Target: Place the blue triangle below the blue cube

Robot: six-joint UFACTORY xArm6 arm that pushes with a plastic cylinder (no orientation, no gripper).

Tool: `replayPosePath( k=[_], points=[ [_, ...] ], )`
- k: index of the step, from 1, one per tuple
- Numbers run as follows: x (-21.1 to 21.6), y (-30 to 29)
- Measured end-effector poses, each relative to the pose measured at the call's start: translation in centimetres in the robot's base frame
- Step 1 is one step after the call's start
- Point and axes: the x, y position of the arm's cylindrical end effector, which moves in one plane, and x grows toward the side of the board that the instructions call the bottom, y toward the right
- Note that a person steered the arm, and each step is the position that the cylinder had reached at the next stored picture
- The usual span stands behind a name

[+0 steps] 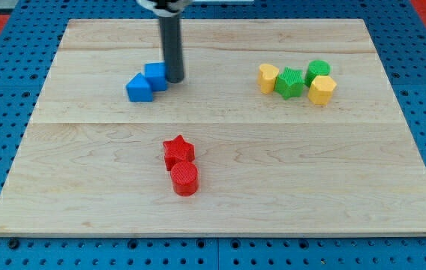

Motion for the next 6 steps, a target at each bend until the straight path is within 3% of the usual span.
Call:
replayPosePath(
  k=[2, 3, 4, 5, 6],
  points=[
    [-0.4, -10.1],
    [-0.9, -7.8],
    [0.5, 2.1],
    [4.0, 6.1],
    [3.9, -2.6]
  ],
)
